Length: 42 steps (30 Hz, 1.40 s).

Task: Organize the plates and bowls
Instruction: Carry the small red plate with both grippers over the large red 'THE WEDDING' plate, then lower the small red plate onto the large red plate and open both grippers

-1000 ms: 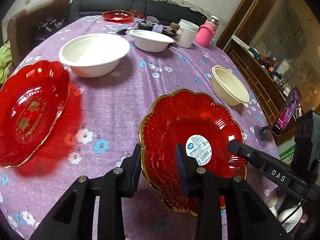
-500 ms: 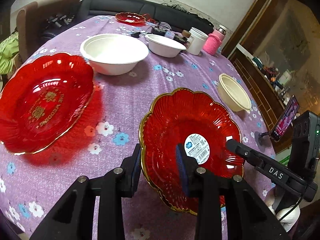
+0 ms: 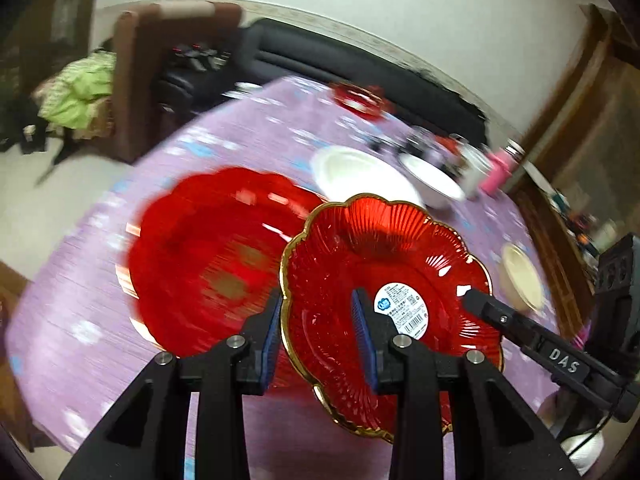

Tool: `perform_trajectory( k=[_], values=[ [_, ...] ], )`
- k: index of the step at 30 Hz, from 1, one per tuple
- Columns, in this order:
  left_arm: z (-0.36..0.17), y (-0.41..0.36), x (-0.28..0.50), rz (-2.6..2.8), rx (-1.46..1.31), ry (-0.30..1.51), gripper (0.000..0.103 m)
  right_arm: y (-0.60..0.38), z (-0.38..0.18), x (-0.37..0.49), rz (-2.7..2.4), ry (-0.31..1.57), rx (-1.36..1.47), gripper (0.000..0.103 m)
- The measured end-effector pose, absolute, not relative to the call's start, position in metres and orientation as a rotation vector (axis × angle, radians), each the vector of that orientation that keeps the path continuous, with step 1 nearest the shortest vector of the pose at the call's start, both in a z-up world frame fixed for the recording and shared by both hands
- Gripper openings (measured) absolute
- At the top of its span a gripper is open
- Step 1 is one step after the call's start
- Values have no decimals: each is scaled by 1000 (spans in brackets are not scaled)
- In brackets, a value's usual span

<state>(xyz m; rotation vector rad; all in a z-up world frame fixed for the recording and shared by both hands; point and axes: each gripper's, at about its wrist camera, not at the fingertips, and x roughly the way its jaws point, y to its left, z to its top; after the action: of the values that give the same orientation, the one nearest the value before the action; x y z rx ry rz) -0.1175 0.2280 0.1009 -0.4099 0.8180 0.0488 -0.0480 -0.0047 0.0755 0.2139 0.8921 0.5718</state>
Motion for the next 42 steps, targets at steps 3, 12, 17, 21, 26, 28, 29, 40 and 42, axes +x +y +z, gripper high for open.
perform_trajectory(
  k=[3, 12, 17, 21, 26, 28, 29, 40, 42],
  values=[
    [93, 261, -109, 120, -431, 833, 32, 37, 71, -29, 616, 920, 200, 12],
    [57, 307, -76, 223, -444, 914, 32, 110, 33, 10, 617, 1012, 129, 12],
    [49, 305, -67, 245, -391, 926, 37, 123, 20, 15, 586, 1014, 74, 14],
    [55, 303, -68, 216, -378, 895, 53, 132, 19, 10, 536, 949, -41, 15],
    [73, 297, -79, 242, -326, 830, 54, 135, 20, 3, 532, 908, -92, 25],
    [79, 295, -89, 257, -317, 806, 55, 135, 22, 1, 540, 887, -92, 29],
    [84, 295, -96, 257, -325, 789, 58, 135, 23, -1, 533, 872, -96, 30],
    [129, 236, -221, 285, -442, 519, 95, 54, 92, -106, 530, 604, 17, 69],
    [131, 206, -236, 269, -335, 470, 96, 25, 94, -142, 513, 519, 52, 84]
  ],
)
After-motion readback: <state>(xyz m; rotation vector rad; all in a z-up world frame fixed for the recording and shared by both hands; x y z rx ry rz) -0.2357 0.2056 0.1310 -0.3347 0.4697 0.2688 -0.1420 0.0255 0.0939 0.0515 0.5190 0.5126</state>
